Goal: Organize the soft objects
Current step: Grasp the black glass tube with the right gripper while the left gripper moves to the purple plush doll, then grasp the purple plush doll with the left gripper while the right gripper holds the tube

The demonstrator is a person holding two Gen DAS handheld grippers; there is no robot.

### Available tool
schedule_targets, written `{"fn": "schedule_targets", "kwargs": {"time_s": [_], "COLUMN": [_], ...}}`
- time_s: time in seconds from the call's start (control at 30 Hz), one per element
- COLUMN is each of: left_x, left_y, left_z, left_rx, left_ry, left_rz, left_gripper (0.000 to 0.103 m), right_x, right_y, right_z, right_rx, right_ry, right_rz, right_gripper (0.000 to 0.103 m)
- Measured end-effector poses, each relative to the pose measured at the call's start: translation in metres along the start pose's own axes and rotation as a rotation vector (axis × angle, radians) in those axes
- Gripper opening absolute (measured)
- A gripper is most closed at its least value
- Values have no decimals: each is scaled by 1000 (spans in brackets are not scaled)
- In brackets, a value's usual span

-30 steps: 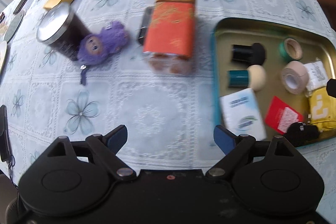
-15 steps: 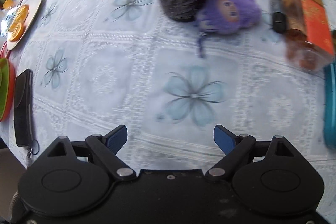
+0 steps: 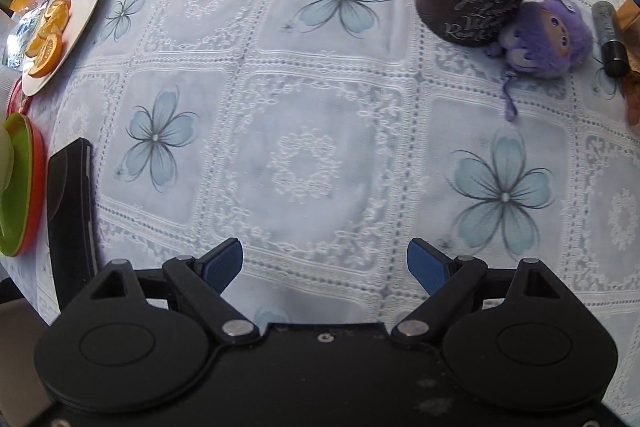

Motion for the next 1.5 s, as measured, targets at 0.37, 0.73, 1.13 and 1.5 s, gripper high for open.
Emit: {"fn": "schedule_targets", "kwargs": {"time_s": [0.37, 0.73, 1.13, 1.5], "left_x": [26, 24, 27, 31], "left_y": [-2, -14, -11, -11], "left_z": [35, 23, 36, 48], "left_rx": [-44, -16, -40, -67], "left_ry": [25, 46, 57, 73], "left_rz": [24, 10, 15, 22], "left_gripper": [89, 89, 89, 90], "right_x": [53, 26, 43, 54], "right_y": [10, 81, 1, 12], "right_z": [9, 17, -8, -9], "right_rx": [-83, -145, 0, 35], "right_ry": [89, -69, 193, 94], "right_rz": [74, 269, 13, 161], "right_gripper": [46, 45, 41, 36]}}
Point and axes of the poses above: each gripper's, at about its wrist camera, not at the fingertips, and x roughly the way its jaws point, z to its left, y to its underside, the point moved 3 cm from there along x, roughly the way its jaws point, and after that the axes turned 13 degrees about x, right-handed, at the moved point
